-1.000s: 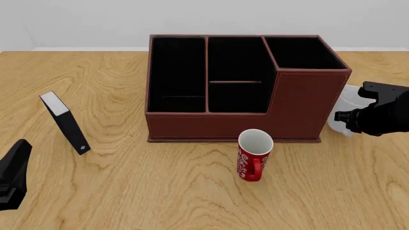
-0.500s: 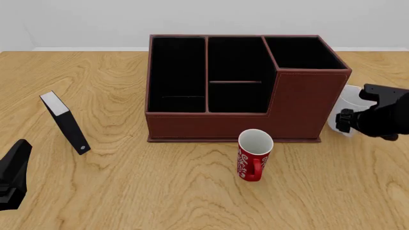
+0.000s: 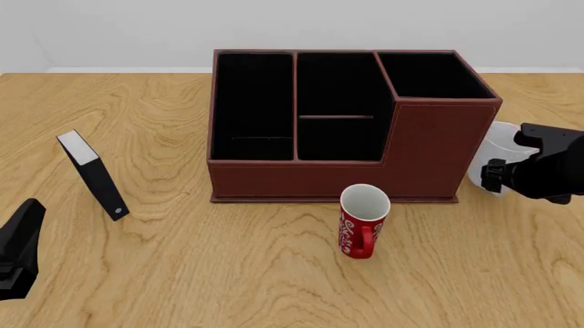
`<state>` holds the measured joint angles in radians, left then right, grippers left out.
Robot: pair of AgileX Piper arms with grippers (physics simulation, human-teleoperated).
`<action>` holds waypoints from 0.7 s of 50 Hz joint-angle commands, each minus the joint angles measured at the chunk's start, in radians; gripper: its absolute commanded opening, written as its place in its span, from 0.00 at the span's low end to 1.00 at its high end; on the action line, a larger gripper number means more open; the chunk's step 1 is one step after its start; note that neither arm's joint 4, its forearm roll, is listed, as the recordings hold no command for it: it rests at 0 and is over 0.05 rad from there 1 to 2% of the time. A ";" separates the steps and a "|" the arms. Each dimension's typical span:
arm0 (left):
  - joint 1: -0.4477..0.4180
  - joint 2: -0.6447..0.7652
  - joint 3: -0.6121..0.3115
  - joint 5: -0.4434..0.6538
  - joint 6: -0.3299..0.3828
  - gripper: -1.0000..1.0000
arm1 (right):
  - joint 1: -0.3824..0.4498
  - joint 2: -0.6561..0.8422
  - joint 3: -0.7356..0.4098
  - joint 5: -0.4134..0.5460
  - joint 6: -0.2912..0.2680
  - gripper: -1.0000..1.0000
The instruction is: Pick up the white mug and place it to the right of the caddy.
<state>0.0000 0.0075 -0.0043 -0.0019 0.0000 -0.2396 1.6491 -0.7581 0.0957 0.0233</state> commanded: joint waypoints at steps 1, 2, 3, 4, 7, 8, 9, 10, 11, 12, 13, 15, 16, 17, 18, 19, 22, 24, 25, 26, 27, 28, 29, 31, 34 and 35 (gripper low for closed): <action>0.000 0.000 0.000 0.000 0.000 1.00 | -0.001 -0.026 0.013 0.006 -0.005 1.00; 0.000 0.000 0.000 0.000 0.000 1.00 | 0.000 -0.030 0.014 0.007 -0.003 1.00; 0.000 0.000 0.000 0.000 0.000 1.00 | 0.000 -0.032 0.015 0.008 -0.002 1.00; 0.000 0.000 0.000 0.000 0.000 1.00 | -0.002 -0.036 0.017 0.007 -0.006 1.00; 0.000 0.000 0.000 0.000 0.000 1.00 | -0.001 -0.043 0.021 0.008 -0.003 1.00; 0.000 0.000 0.000 0.000 0.000 1.00 | -0.001 -0.044 0.022 0.007 -0.004 1.00; 0.000 0.000 0.000 0.000 0.000 1.00 | 0.000 -0.044 0.023 0.006 -0.004 1.00; 0.000 0.000 0.000 0.000 0.000 1.00 | 0.001 -0.044 0.024 0.005 -0.003 1.00; 0.000 0.000 0.000 0.000 0.000 1.00 | 0.002 -0.043 0.025 0.005 -0.003 1.00; 0.000 0.000 0.000 0.000 0.000 1.00 | 0.002 -0.042 0.026 0.003 -0.003 1.00; 0.000 0.000 0.000 0.000 0.000 1.00 | 0.002 -0.041 0.027 0.002 -0.003 1.00; 0.000 0.000 0.000 0.000 0.000 1.00 | 0.003 -0.047 0.031 0.003 -0.002 1.00; 0.000 0.000 0.000 0.000 0.000 1.00 | 0.003 -0.051 0.032 0.004 -0.004 1.00; 0.000 0.000 0.000 0.000 0.000 1.00 | 0.002 -0.056 0.034 0.006 -0.004 1.00; 0.000 0.000 0.000 0.000 0.000 1.00 | 0.005 -0.057 0.034 0.007 -0.003 1.00; 0.000 0.000 0.000 0.000 0.000 1.00 | 0.004 -0.059 0.035 0.008 -0.004 1.00; 0.000 0.000 0.000 0.000 0.000 1.00 | 0.005 -0.065 0.036 0.009 -0.003 1.00; 0.000 0.000 0.000 0.000 0.000 1.00 | 0.009 -0.069 0.038 0.010 -0.002 1.00; 0.000 0.000 0.000 0.000 0.000 1.00 | 0.007 -0.070 0.039 0.010 -0.004 1.00; 0.000 0.000 0.000 0.000 0.000 1.00 | 0.011 -0.072 0.039 0.011 -0.001 1.00; 0.000 0.000 0.000 0.000 0.000 1.00 | 0.012 -0.074 0.040 0.012 -0.001 1.00; 0.000 0.000 0.000 0.000 0.000 1.00 | 0.011 -0.074 0.041 0.011 -0.004 1.00; 0.000 0.000 0.000 0.000 0.000 1.00 | 0.012 -0.075 0.041 0.012 -0.004 1.00; 0.000 0.000 0.000 0.000 0.000 1.00 | 0.010 -0.079 0.042 0.013 -0.005 1.00; 0.000 0.000 0.000 0.000 0.000 1.00 | 0.013 -0.087 0.045 0.015 -0.003 1.00; 0.000 0.000 0.000 0.000 0.000 1.00 | 0.012 -0.089 0.047 0.015 -0.006 1.00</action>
<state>0.0000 0.0075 -0.0043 -0.0019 0.0000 -0.2309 1.5785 -0.7199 0.1067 0.0197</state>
